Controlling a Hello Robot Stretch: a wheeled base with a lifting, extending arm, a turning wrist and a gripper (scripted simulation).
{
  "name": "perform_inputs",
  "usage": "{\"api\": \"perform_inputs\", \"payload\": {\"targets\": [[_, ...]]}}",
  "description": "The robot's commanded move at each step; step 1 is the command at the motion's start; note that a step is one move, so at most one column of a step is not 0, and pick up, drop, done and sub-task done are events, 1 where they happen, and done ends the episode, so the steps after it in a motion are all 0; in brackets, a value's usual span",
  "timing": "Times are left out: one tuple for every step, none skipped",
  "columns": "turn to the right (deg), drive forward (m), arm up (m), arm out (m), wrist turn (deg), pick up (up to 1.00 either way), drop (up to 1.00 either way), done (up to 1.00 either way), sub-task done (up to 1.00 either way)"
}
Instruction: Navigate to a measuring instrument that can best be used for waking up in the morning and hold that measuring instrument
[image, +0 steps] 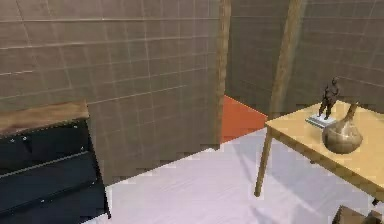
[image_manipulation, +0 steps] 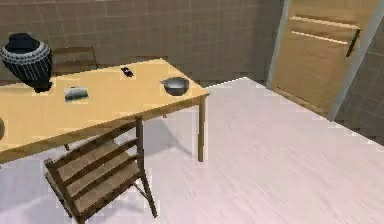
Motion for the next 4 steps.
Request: {"api": "perform_inputs", "payload": {"targets": [[0.0, 1.0, 0.0, 0.0, 0.0, 0.0, 0.0, 0.0, 0.0], [6.0, 0.0, 0.0, 0.0, 0.0, 0.0, 0.0, 0.0, 0.0], [0.0, 0.4, 0.0, 0.0, 0.0, 0.0, 0.0, 0.0, 0.0], [33.0, 0.0, 0.0, 0.0, 0.0, 0.0, 0.0, 0.0, 0.0]]}}
